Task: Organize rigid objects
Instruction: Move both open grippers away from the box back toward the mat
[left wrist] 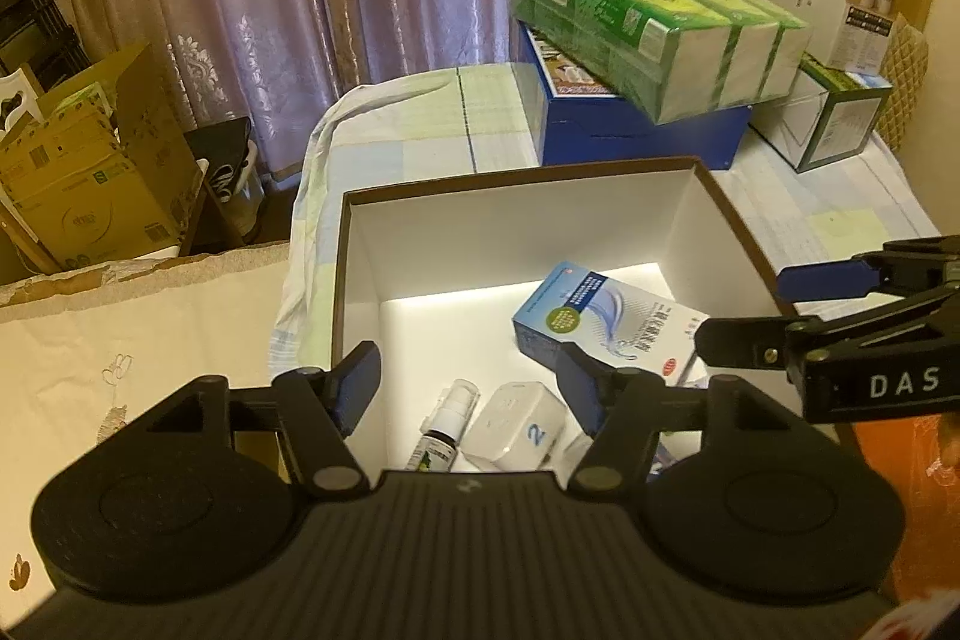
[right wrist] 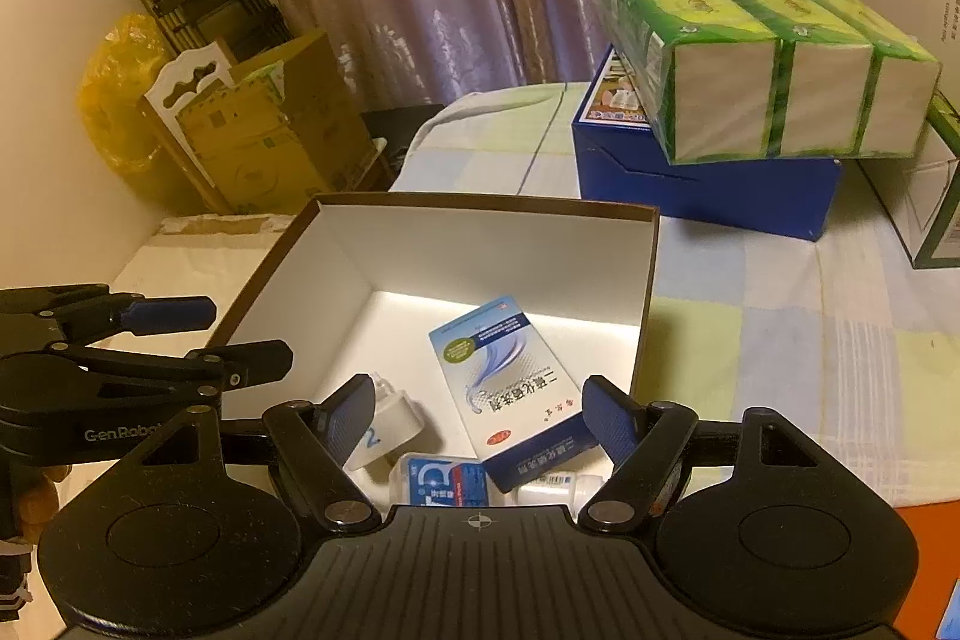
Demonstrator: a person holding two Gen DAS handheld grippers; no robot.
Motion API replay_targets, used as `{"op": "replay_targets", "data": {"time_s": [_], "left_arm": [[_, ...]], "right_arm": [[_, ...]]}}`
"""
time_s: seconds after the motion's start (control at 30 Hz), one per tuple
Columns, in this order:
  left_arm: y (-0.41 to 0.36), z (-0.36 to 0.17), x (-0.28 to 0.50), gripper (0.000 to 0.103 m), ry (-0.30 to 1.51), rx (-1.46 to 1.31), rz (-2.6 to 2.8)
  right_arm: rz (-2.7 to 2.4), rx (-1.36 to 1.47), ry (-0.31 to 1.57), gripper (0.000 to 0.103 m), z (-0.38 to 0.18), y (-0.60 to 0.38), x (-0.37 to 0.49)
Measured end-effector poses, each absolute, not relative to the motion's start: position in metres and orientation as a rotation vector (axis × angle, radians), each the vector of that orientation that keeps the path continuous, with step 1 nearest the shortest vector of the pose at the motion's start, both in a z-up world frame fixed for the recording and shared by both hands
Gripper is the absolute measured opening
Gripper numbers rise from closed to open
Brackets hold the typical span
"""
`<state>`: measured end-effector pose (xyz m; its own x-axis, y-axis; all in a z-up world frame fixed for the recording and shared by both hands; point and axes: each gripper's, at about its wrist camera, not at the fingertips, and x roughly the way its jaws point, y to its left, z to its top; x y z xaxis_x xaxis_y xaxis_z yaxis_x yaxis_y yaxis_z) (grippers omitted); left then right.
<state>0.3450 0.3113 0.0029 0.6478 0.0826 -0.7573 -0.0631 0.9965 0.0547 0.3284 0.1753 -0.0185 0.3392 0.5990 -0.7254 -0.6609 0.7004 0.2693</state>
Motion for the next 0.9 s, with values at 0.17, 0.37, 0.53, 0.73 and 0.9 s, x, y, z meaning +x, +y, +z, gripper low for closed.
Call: {"op": "replay_targets", "data": {"time_s": [0.17,0.37,0.53,0.73,0.9], "left_arm": [[0.304,0.011,0.333,0.061,0.854,0.003,0.085],[0.289,0.022,0.315,0.061,0.852,-0.030,0.085],[0.271,0.030,0.299,0.061,0.840,-0.042,0.081],[0.249,0.042,0.277,0.061,0.834,-0.047,0.107],[0.230,0.050,0.254,0.061,0.814,-0.046,0.129]], "right_arm": [[0.824,-0.062,0.907,0.073,-0.014,0.165,0.322],[0.830,-0.029,0.901,0.074,-0.006,0.144,0.313],[0.828,0.019,0.901,0.074,0.001,0.121,0.305],[0.831,0.076,0.893,0.074,0.013,0.095,0.291],[0.860,0.094,0.881,0.074,0.022,0.079,0.277]]}}
